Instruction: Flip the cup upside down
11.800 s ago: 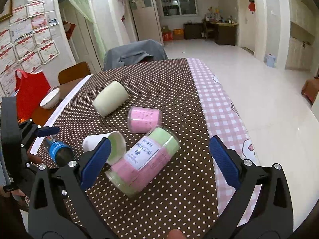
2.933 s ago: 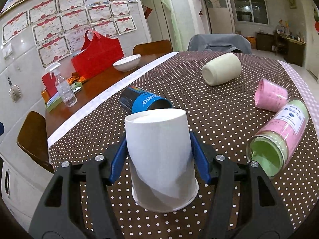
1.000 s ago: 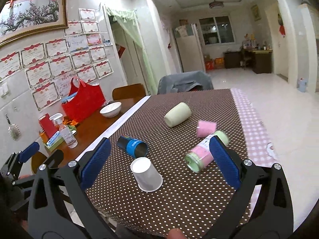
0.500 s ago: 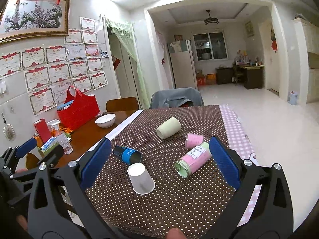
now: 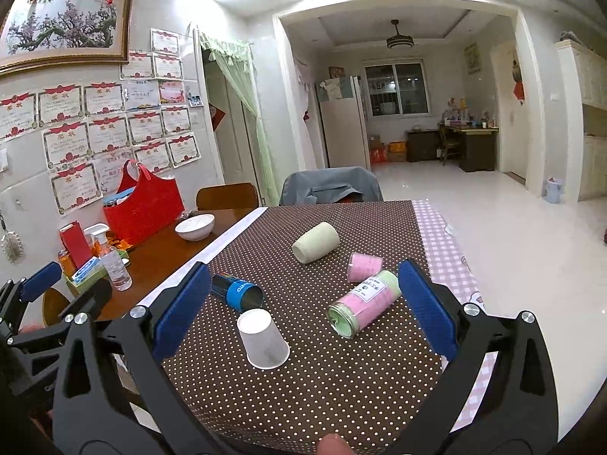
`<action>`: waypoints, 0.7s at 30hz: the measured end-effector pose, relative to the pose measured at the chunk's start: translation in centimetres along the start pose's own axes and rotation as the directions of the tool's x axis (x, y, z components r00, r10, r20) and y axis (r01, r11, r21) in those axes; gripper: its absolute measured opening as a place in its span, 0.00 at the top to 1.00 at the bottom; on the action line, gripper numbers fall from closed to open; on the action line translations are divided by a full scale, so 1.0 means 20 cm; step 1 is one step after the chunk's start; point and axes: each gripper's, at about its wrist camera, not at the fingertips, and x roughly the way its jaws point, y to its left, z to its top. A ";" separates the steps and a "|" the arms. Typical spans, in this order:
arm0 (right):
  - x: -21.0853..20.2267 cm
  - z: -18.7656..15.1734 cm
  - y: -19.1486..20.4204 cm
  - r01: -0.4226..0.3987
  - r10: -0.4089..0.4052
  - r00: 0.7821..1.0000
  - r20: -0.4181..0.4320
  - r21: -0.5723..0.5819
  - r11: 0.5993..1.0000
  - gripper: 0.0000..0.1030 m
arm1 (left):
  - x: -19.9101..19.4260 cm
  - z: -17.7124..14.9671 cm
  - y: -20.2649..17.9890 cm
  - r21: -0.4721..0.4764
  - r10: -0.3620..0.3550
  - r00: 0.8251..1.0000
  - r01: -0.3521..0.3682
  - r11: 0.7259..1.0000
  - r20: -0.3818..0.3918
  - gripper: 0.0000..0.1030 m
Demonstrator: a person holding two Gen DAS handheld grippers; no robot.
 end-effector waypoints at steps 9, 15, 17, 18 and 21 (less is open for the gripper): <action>0.00 -0.01 0.01 -0.007 0.007 1.000 -0.009 0.000 1.000 0.06 | 0.00 0.00 0.00 0.000 0.000 1.000 0.000 1.000 0.003 0.16; 0.01 -0.01 0.01 -0.013 0.013 1.000 -0.016 0.003 1.000 0.06 | 0.00 0.00 0.00 0.001 0.004 1.000 -0.004 1.000 0.005 0.16; 0.02 -0.01 0.01 -0.013 0.013 1.000 -0.020 0.002 1.000 0.06 | 0.00 0.00 0.00 0.002 0.004 1.000 -0.004 1.000 0.005 0.16; 0.02 -0.01 0.02 -0.014 0.014 1.000 -0.021 0.002 1.000 0.06 | 0.00 0.00 0.00 0.003 0.004 1.000 -0.004 1.000 0.006 0.16; 0.02 -0.01 0.02 -0.020 0.020 0.999 -0.026 0.007 1.000 0.06 | -0.01 0.00 0.00 0.002 0.001 1.000 -0.001 1.000 0.007 0.16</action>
